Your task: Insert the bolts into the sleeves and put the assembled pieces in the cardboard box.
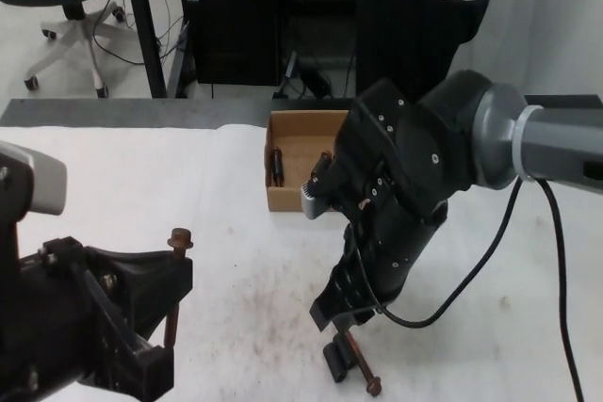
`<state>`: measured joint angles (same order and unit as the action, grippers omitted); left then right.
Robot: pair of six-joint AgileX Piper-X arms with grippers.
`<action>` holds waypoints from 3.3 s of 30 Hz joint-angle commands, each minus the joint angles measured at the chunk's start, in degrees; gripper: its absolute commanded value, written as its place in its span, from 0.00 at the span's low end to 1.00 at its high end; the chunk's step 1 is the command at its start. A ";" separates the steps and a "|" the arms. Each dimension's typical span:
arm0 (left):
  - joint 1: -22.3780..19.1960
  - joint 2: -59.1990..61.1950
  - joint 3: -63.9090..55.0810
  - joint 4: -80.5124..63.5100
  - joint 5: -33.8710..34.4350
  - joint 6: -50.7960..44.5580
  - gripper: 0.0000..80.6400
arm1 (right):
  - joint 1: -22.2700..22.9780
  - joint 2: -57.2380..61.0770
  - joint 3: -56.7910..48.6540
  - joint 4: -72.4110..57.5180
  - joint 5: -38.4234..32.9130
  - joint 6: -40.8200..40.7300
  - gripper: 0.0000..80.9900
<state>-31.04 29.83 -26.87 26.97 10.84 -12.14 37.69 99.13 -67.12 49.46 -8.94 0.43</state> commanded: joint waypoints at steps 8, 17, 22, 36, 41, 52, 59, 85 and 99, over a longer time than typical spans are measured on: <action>0.08 -0.26 -0.18 -0.58 0.42 0.56 0.00 | 1.74 3.80 -0.49 -1.01 0.40 -0.43 0.36; 0.08 -0.26 -0.18 -0.58 0.42 0.56 0.00 | 1.74 4.47 -0.49 -1.13 0.56 -0.43 0.36; 0.08 -0.26 -0.18 -0.58 0.42 0.56 0.00 | 2.18 4.47 -0.49 -1.13 -0.25 -0.43 0.36; 0.08 -0.26 -0.18 -0.58 0.42 0.56 0.00 | 3.23 5.78 -0.49 -2.99 0.06 -0.43 0.36; 0.08 -0.26 -0.18 -0.58 0.42 0.56 0.00 | 3.51 7.70 -0.49 -2.68 0.06 -0.43 0.36; 0.08 -0.26 -0.18 -0.58 0.42 0.56 0.00 | 3.65 9.01 -0.49 -1.79 0.06 -0.43 0.36; 0.08 -0.26 -0.18 -0.58 0.42 0.56 0.00 | 3.65 9.01 -0.49 1.18 0.06 -4.45 0.36; 0.08 -0.26 -0.18 -1.31 0.42 0.59 0.00 | 3.34 8.60 -1.43 0.20 -3.03 -4.72 0.01; 0.19 3.87 -0.18 -47.61 2.52 -2.13 0.00 | -8.06 -16.76 -1.86 -21.70 -26.46 3.54 0.01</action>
<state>-30.94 31.91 -26.73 -12.26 11.71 -12.46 33.14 88.45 -70.56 35.76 -26.55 0.00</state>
